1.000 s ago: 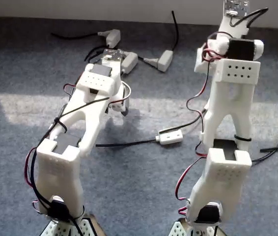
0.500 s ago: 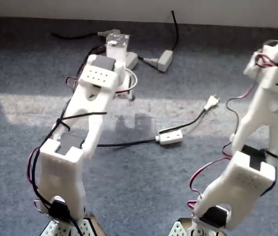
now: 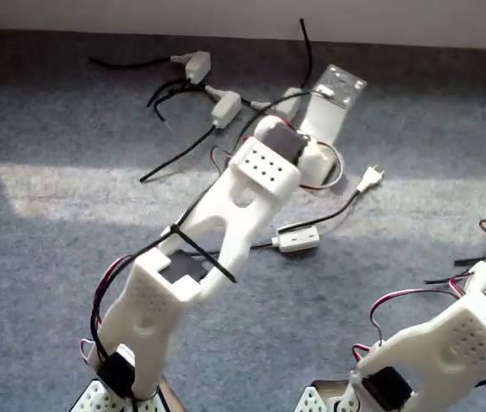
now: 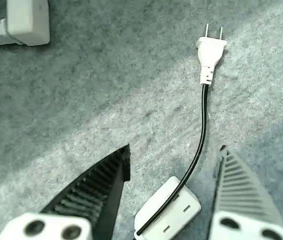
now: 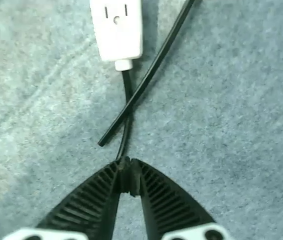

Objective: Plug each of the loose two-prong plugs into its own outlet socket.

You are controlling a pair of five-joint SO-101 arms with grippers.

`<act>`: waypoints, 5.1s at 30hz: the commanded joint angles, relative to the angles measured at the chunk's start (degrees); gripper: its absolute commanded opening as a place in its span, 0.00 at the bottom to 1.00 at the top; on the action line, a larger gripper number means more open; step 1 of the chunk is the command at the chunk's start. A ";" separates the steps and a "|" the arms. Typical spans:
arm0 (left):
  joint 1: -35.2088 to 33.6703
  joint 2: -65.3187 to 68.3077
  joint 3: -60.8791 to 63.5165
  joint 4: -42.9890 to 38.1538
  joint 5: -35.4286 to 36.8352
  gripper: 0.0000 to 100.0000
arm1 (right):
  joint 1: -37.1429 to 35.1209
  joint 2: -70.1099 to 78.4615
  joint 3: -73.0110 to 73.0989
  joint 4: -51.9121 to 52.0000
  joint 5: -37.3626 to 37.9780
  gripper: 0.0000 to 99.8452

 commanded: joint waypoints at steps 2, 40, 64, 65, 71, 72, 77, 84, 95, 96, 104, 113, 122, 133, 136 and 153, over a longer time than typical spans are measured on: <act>2.51 9.98 -17.98 -1.14 -1.23 0.29 | 4.62 -3.03 4.70 -6.11 0.97 0.01; 6.20 36.26 -44.70 5.63 -3.87 0.08 | 7.69 -2.95 13.23 -15.25 0.97 0.01; 3.38 40.57 -44.79 11.34 -8.35 0.22 | 7.78 -3.03 17.19 -15.60 0.97 0.01; 3.47 40.66 -44.70 11.34 -9.93 0.20 | 7.78 -3.03 17.19 -15.60 0.97 0.01; 3.56 40.57 -44.97 11.43 -10.64 0.02 | 8.31 -3.03 17.19 -15.60 0.97 0.01; 3.65 40.57 -44.97 11.96 -10.64 0.02 | 8.31 -3.03 17.19 -15.60 0.97 0.01; 3.74 40.31 -45.05 13.01 -10.64 0.01 | 8.31 -3.03 17.19 -15.60 0.97 0.01; 2.42 35.91 -52.79 12.48 -10.55 0.01 | 8.40 -2.95 17.27 -15.60 0.97 0.01; -1.54 24.13 -52.18 12.84 -10.55 0.01 | 8.40 -2.86 17.36 -15.60 0.97 0.01; -2.86 23.34 -52.18 13.01 -10.55 0.01 | 8.40 -2.86 17.36 -15.60 0.97 0.01; -21.41 17.63 -51.30 27.60 -10.81 0.01 | 7.69 -2.95 17.36 -15.25 0.88 0.01; -41.27 4.97 -29.41 27.60 -14.86 0.01 | 2.33 -3.12 17.27 -11.82 0.53 0.01; -50.68 -2.68 1.80 26.64 -23.30 0.01 | -8.84 -3.12 17.36 -9.80 -7.91 0.01; -65.45 -2.51 17.71 26.55 -51.87 0.01 | -22.64 -3.03 25.63 -14.55 -16.53 0.01; -66.51 -2.51 20.00 24.79 -56.35 0.04 | -24.66 -3.12 31.25 -19.03 -16.18 0.01; -62.20 -2.51 14.90 14.33 -53.54 0.27 | -25.71 -3.38 41.63 -28.09 -16.44 0.01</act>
